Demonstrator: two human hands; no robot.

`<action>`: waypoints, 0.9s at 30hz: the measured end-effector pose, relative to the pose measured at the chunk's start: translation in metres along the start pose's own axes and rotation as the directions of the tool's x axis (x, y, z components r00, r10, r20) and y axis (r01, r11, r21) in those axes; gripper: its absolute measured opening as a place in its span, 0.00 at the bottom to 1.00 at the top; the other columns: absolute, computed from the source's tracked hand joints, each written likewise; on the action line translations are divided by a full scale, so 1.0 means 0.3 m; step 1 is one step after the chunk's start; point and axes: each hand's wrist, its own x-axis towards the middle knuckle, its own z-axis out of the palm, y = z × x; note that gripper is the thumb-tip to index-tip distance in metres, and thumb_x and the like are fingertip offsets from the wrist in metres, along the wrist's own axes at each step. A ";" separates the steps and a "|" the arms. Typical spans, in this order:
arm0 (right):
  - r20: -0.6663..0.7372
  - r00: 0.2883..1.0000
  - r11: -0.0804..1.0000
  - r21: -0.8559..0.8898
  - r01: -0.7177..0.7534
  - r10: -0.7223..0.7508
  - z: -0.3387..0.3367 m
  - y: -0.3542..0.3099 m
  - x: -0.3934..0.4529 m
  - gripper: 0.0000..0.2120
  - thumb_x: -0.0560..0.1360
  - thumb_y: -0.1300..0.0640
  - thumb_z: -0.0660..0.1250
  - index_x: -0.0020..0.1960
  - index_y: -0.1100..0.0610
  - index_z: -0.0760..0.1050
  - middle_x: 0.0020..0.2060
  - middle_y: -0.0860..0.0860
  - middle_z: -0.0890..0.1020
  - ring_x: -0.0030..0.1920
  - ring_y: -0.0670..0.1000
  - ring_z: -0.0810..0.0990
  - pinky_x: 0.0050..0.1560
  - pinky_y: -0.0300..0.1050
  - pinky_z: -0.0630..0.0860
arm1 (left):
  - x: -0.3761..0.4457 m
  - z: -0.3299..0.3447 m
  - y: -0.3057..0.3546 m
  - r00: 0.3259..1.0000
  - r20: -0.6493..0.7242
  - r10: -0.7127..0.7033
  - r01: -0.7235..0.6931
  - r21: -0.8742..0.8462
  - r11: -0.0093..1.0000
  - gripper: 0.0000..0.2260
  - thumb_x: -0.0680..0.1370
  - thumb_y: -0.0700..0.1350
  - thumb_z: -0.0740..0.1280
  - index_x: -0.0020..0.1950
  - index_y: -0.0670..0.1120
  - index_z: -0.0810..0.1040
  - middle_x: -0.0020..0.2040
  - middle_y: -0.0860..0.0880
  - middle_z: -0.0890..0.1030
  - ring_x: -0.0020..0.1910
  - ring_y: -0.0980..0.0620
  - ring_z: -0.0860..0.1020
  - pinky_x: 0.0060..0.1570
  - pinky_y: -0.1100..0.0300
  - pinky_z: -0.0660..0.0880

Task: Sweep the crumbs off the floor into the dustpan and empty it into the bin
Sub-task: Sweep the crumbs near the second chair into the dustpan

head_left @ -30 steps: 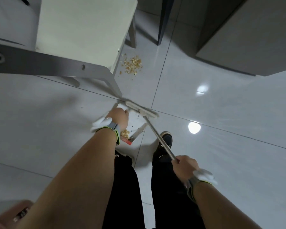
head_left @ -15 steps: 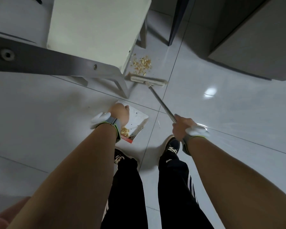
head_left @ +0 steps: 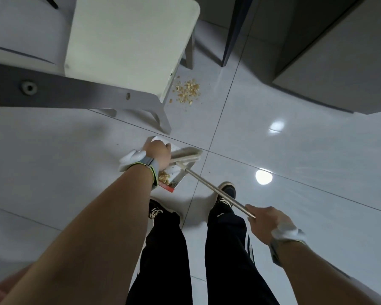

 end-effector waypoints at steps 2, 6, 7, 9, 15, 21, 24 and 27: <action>-0.032 0.999 1.000 -0.015 0.000 -0.001 -0.007 -0.003 0.016 0.11 0.74 0.42 0.56 0.56 0.37 0.69 0.34 0.41 0.78 0.32 0.44 0.77 0.31 0.39 0.71 | -0.028 -0.003 0.018 0.997 0.019 -0.072 0.073 -0.036 0.997 0.20 0.83 0.46 0.51 0.66 0.33 0.71 0.61 0.35 0.77 0.59 0.37 0.76 0.56 0.47 0.72; -0.038 0.999 1.000 -0.002 -0.016 0.016 -0.052 -0.070 0.068 0.07 0.78 0.51 0.56 0.52 0.47 0.72 0.38 0.47 0.79 0.37 0.51 0.79 0.36 0.42 0.74 | -0.045 0.000 0.027 0.997 0.028 -0.068 0.068 0.001 0.998 0.20 0.84 0.46 0.49 0.69 0.37 0.70 0.62 0.36 0.76 0.61 0.37 0.75 0.56 0.51 0.72; -0.024 0.999 0.997 0.059 -0.047 0.049 -0.067 -0.083 0.076 0.06 0.77 0.51 0.58 0.52 0.48 0.72 0.40 0.49 0.79 0.38 0.52 0.80 0.39 0.44 0.75 | -0.050 0.008 0.026 0.999 0.012 -0.038 0.037 0.015 0.999 0.20 0.83 0.47 0.51 0.63 0.36 0.74 0.58 0.35 0.78 0.58 0.36 0.77 0.53 0.51 0.73; -0.011 0.995 0.981 0.170 -0.092 0.095 -0.100 -0.119 0.096 0.06 0.75 0.54 0.61 0.51 0.53 0.71 0.43 0.53 0.80 0.41 0.56 0.80 0.44 0.49 0.79 | -0.063 0.020 0.026 0.999 -0.021 -0.025 0.025 0.003 1.000 0.20 0.83 0.49 0.54 0.56 0.34 0.77 0.54 0.35 0.80 0.54 0.36 0.78 0.50 0.50 0.74; 0.076 0.997 0.783 0.621 -0.025 -0.029 -0.280 -0.193 0.182 0.06 0.71 0.54 0.64 0.45 0.56 0.76 0.33 0.60 0.82 0.30 0.61 0.81 0.35 0.58 0.82 | -0.140 0.045 0.098 0.999 -0.032 -0.033 0.032 -0.025 0.999 0.19 0.83 0.46 0.53 0.56 0.34 0.77 0.54 0.35 0.80 0.54 0.37 0.79 0.46 0.52 0.72; -0.154 0.988 0.978 0.207 0.017 0.016 -0.373 -0.175 0.233 0.12 0.74 0.46 0.54 0.51 0.50 0.70 0.41 0.52 0.79 0.39 0.56 0.79 0.45 0.51 0.79 | -0.149 0.026 0.139 0.998 -0.043 -0.037 0.031 -0.123 0.992 0.21 0.82 0.48 0.54 0.52 0.32 0.78 0.51 0.33 0.81 0.52 0.34 0.79 0.44 0.52 0.72; -0.145 0.988 0.979 0.188 0.079 -0.052 -0.398 -0.246 0.261 0.11 0.76 0.47 0.54 0.52 0.51 0.70 0.42 0.52 0.79 0.39 0.54 0.79 0.42 0.49 0.78 | -0.129 0.016 0.151 0.999 -0.046 0.000 -0.007 -0.152 0.988 0.22 0.83 0.48 0.54 0.52 0.31 0.78 0.51 0.32 0.80 0.51 0.34 0.79 0.42 0.53 0.71; -0.154 0.984 0.965 0.229 0.126 -0.092 -0.447 -0.380 0.334 0.11 0.74 0.47 0.53 0.52 0.50 0.69 0.42 0.50 0.78 0.39 0.54 0.78 0.37 0.46 0.73 | -0.089 0.016 0.177 0.996 -0.029 0.080 -0.083 -0.107 0.991 0.24 0.84 0.49 0.52 0.46 0.32 0.78 0.46 0.32 0.79 0.48 0.34 0.78 0.45 0.49 0.73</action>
